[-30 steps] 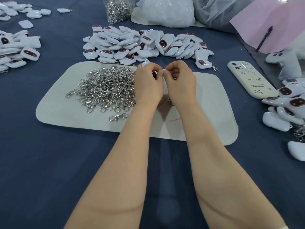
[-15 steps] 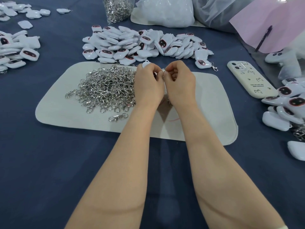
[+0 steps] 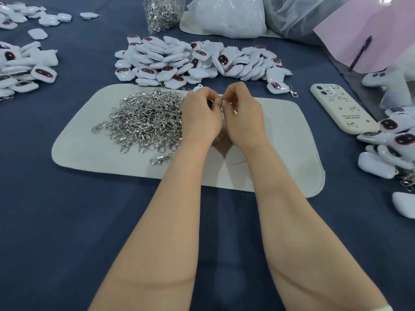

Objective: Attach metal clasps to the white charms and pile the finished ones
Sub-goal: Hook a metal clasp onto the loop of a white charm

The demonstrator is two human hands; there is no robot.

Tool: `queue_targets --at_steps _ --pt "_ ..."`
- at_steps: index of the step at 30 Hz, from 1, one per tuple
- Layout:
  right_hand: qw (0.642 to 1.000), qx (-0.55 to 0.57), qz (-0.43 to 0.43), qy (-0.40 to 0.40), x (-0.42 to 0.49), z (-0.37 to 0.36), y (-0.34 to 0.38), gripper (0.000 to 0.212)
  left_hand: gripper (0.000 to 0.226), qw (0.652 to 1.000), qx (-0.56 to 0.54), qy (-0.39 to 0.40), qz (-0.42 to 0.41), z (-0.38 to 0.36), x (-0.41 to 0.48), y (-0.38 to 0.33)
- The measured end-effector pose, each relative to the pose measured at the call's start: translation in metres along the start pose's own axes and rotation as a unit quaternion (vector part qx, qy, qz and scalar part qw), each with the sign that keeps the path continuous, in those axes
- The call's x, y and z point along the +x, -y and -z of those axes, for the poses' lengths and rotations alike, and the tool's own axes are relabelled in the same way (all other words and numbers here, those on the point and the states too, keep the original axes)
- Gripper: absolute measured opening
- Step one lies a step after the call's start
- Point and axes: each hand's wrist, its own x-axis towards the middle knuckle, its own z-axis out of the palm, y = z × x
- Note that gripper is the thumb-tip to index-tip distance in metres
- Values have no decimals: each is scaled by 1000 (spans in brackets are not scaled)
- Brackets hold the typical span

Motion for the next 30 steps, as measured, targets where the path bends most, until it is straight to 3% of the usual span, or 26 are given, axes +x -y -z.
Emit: queue_targets --at_steps 11,20,27,30 --pt "999 10 7 31 -1 3 0 16 8 999 -45 27 1 5 3 2" --pt "998 49 -43 -18 1 4 -4 12 11 998 -52 33 -16 0 3 2" --pt "993 73 -70 -65 3 7 -6 11 40 984 -169 52 5 2 -2 -4" --pt "994 59 -65 -67 4 8 -8 10 21 981 -173 80 22 -1 -2 -2"
